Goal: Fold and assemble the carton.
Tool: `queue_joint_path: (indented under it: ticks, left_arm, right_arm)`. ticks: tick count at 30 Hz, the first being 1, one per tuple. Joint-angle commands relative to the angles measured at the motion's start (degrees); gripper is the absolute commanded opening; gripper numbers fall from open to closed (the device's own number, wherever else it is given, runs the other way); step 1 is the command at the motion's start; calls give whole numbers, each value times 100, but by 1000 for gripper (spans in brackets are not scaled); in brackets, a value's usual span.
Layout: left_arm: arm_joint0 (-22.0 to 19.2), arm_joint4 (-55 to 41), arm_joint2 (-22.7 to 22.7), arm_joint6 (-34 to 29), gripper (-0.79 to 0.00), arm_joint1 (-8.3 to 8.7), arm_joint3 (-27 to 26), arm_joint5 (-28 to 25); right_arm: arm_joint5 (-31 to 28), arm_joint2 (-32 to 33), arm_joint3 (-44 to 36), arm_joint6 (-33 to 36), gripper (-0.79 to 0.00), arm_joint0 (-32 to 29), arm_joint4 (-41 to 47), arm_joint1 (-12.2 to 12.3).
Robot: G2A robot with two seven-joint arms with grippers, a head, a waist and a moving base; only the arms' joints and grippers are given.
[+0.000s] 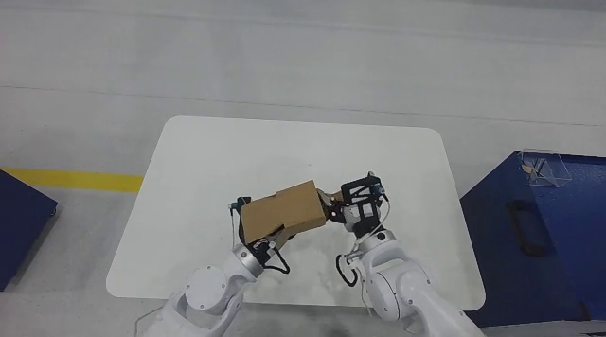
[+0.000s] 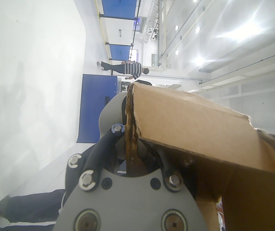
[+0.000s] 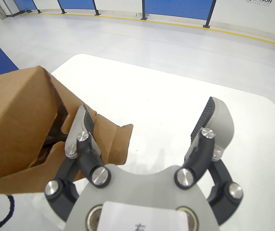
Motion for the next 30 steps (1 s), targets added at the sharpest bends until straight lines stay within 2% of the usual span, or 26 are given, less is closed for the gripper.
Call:
queue_joint_path:
  ticks: [1, 22, 30]
  left_arm:
    - [5, 11, -7, -4, -785, -7, -1, -6]
    - [41, 50, -115, -107, -785, -66, 26, -15]
    - [-55, 91, -91, -128, -785, -105, 115, 25]
  right_arm:
    - [-5, -22, 0, 7, 0, -3, -8, -21]
    - [-109, 30, 40, 136, 0, 11, -30, -220]
    - [-366, 218, 12, 219, 0, -77, 172, -252]
